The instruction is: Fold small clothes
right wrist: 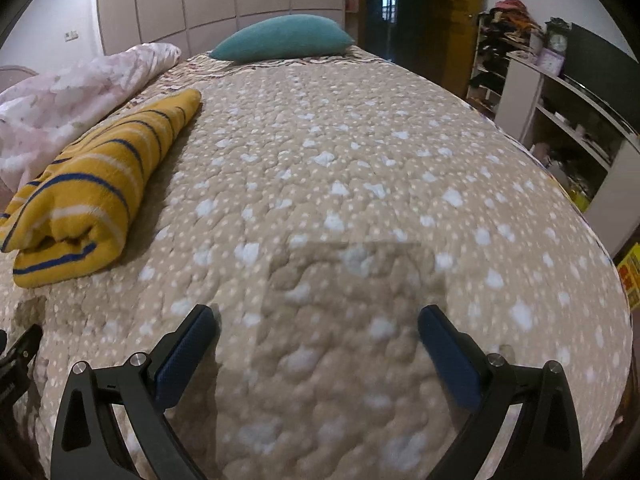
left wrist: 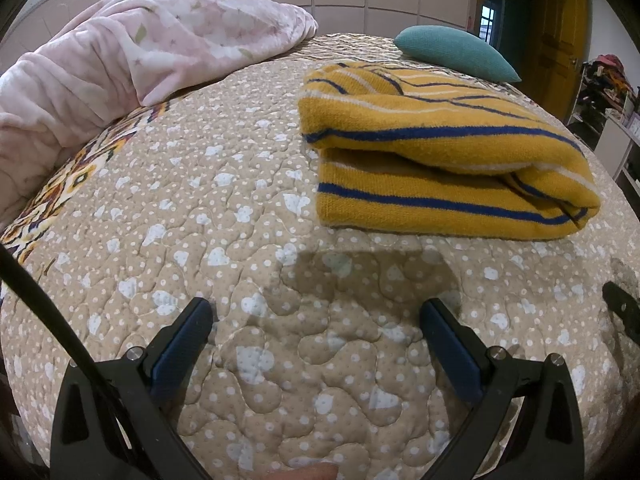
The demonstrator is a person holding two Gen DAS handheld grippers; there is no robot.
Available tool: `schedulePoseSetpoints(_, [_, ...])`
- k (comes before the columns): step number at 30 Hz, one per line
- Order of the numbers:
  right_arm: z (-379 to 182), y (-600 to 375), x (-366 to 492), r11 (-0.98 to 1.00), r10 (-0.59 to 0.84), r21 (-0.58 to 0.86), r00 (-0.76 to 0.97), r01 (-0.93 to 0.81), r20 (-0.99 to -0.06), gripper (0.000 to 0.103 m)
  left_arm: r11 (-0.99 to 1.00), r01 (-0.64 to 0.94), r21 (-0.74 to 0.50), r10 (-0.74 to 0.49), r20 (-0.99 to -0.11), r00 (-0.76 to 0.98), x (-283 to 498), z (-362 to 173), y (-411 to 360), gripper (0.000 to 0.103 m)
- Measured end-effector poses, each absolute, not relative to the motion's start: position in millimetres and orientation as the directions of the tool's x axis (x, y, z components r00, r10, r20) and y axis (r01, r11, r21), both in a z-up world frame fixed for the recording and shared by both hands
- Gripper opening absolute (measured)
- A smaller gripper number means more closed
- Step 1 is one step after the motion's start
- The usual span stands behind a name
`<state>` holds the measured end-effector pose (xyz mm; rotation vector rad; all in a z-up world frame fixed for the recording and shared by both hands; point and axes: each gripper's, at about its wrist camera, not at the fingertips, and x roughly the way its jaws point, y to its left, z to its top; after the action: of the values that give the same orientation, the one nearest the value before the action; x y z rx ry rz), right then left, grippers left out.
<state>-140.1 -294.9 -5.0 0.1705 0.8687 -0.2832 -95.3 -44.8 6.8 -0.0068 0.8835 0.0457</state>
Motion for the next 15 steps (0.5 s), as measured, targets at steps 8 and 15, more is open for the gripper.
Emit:
schedulePoseSetpoints(8, [5,-267,-119,0.969,0.003,0.152,0.609,0.193,-0.793,0.103,0.999,-0.044,0.004,0.031,-0.763,0.646,-98,5,-43,0.103])
schedulePoseSetpoints(15, [-9,-261,-119,0.971,0.011,0.169,0.672,0.17,-0.74,0.103,0.999,-0.047,0.011,0.039,-0.753,0.657,-101,4,-44,0.103])
